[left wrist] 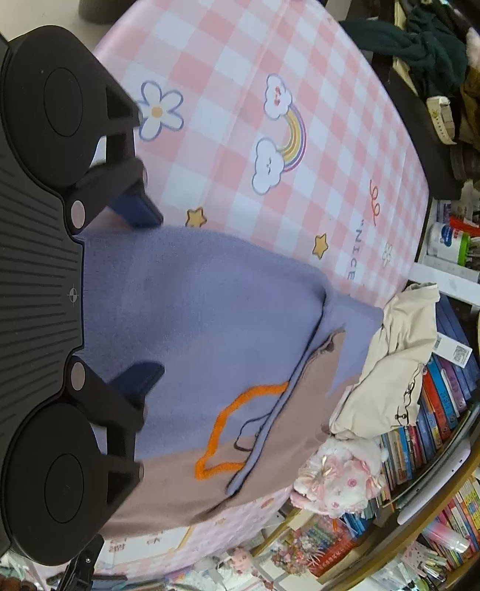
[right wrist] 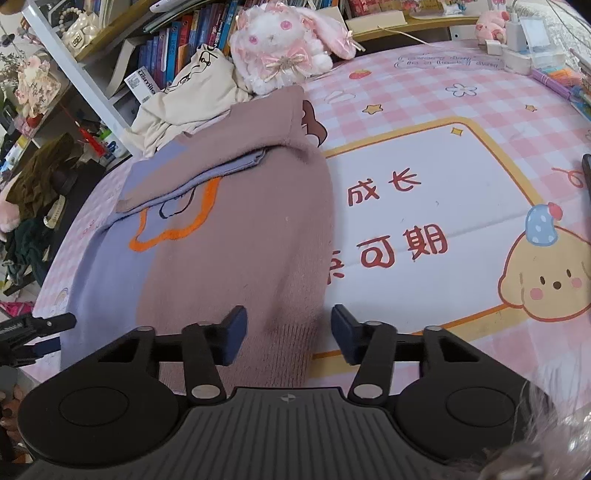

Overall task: Fold clothes
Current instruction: 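Grasp the sweater hem with the left gripper while the right gripper grasps the mauve hem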

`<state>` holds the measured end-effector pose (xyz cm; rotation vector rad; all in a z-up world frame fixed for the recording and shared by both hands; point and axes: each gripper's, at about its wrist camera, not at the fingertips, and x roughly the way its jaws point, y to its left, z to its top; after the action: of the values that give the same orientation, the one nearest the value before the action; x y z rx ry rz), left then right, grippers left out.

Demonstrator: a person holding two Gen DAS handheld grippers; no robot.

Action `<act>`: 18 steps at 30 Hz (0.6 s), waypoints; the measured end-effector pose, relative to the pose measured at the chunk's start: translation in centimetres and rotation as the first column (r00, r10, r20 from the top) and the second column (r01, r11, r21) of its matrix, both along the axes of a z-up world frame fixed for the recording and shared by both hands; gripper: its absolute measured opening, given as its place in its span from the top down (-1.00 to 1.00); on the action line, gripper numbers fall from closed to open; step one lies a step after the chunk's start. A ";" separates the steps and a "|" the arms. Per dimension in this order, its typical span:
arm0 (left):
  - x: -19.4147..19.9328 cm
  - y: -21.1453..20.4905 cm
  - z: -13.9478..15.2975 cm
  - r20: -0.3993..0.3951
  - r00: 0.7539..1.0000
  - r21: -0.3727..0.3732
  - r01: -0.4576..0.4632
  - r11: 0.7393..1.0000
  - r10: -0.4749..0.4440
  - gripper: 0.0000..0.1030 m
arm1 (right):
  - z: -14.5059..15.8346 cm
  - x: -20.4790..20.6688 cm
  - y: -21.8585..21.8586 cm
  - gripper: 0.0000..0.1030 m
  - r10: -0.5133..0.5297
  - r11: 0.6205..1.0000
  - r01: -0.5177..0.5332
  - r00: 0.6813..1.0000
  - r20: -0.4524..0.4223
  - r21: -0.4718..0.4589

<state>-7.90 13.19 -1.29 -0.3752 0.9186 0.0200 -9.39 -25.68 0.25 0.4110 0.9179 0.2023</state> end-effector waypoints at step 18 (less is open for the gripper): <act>-0.4 1.9 -0.3 -0.022 1.000 -0.160 -0.006 0.987 0.002 -0.07 | -0.6 0.2 -0.4 0.44 -0.012 0.981 0.023 0.998 -0.060 0.192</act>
<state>-8.27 15.13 -1.54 -0.5271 0.9441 -0.0464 -9.23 -26.07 -0.36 0.6064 0.9552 0.2652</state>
